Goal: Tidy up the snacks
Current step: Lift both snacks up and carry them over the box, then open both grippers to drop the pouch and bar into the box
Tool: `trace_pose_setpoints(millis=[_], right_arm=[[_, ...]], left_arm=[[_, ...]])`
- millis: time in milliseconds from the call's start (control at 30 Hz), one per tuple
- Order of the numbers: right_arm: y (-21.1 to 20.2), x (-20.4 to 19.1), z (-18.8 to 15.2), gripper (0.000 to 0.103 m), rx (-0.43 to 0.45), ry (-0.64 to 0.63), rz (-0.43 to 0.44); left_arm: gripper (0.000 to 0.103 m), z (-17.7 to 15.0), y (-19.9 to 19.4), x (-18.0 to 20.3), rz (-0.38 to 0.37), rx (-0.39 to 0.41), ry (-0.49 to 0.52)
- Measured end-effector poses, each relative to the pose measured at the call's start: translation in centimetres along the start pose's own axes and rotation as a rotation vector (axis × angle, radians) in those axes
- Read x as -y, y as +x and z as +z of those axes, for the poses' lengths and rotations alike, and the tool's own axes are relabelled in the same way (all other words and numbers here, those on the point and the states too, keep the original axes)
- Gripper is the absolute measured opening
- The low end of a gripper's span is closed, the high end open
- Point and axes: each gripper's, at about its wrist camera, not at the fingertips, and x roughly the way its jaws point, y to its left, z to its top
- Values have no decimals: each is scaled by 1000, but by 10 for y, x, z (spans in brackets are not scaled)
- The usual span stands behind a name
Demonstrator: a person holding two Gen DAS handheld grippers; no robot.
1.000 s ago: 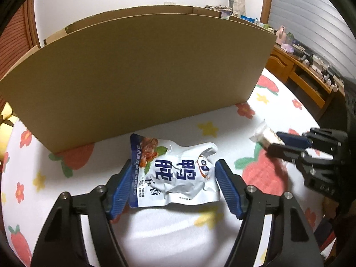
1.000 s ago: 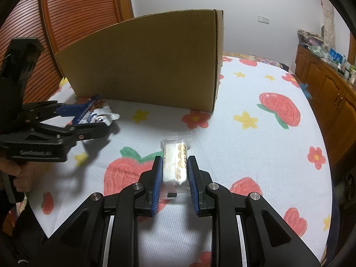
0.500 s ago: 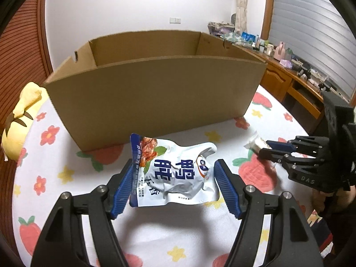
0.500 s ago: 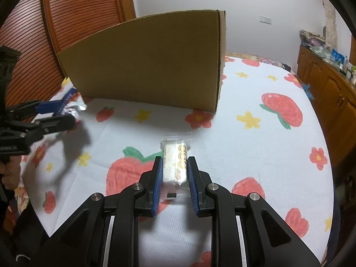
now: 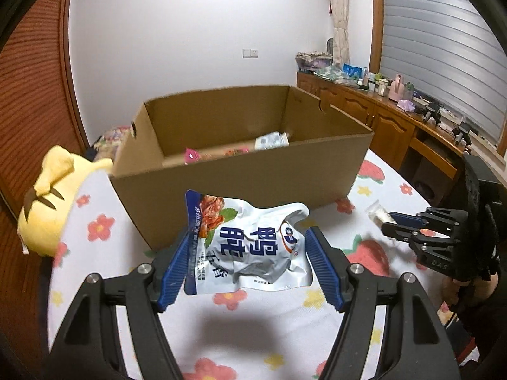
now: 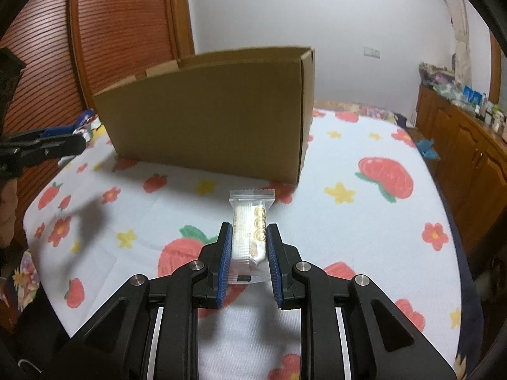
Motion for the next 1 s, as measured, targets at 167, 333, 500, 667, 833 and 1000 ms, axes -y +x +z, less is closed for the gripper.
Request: trace_pose_setpoints(millis=[167, 333, 500, 667, 833, 1000], right_arm=[[-19, 8, 20, 20, 61, 12, 15], [-34, -2, 62, 20, 122, -34, 38], [-29, -11, 99, 20, 148, -85, 64], [-5, -14, 127, 20, 145, -96, 75], [17, -13, 142, 20, 127, -76, 67], [31, -12, 153, 20, 120, -61, 69]], left_arm=[[71, 19, -4, -8, 22, 33, 8], [72, 44, 3, -15, 30, 61, 15], [72, 67, 22, -20, 30, 67, 15], [72, 79, 42, -29, 38, 62, 0], [72, 87, 58, -41, 56, 57, -20], [72, 92, 69, -50, 67, 50, -34]])
